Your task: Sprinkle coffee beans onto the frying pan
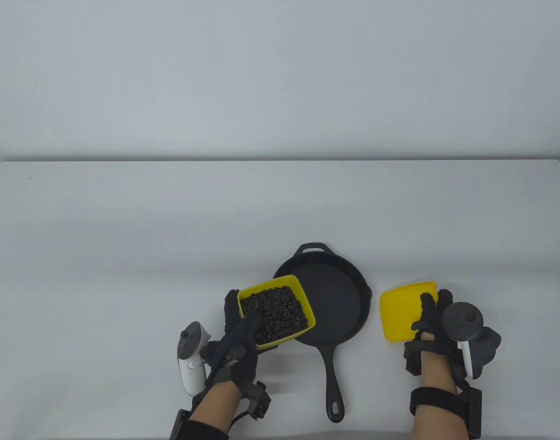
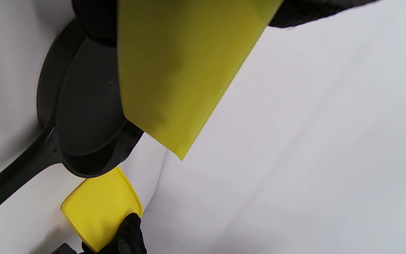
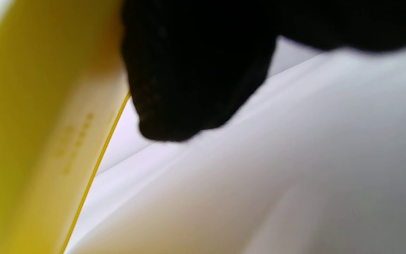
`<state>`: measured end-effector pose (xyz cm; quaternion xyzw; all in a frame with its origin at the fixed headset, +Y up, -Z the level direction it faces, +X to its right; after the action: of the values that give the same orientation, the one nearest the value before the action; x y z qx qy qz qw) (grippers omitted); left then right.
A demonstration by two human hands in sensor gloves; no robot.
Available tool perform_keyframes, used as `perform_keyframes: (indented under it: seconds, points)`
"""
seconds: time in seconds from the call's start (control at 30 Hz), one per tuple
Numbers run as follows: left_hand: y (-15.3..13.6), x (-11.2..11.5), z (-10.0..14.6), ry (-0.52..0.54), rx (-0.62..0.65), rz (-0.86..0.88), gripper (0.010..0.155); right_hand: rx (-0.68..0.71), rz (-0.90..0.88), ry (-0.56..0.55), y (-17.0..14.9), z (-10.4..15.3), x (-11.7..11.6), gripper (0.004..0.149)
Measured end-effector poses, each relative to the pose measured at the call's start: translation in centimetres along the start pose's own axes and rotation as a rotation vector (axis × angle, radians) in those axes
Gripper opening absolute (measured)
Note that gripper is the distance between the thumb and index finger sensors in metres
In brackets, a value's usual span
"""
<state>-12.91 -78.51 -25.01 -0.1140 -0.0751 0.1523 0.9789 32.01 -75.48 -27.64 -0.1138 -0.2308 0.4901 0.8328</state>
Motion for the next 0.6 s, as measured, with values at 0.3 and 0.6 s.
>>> perform_keyframes:
  seconds: [0.3, 0.6]
  points:
    - [-0.1, 0.3, 0.1, -0.006, 0.008, -0.024, 0.078, 0.146, 0.142, -0.095, 1.5, 0.6, 0.8, 0.074]
    - [0.0, 0.0, 0.2, 0.009, 0.023, -0.054, 0.078, 0.919, 0.146, -0.118, 13.6, 8.9, 1.1, 0.069]
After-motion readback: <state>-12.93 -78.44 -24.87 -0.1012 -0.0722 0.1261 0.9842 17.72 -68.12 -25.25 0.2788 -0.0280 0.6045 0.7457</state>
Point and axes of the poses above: the tracker on the back of each hand, its own y axis roughly to the thumb side, its own z axis roughly from the fingertips to the wrist, x = y × z, the point moved 1 cm from there along -z, roughly from the wrist to the fingertips, and after that the axes turned 8 degrees about y, right-handed, at the moved point
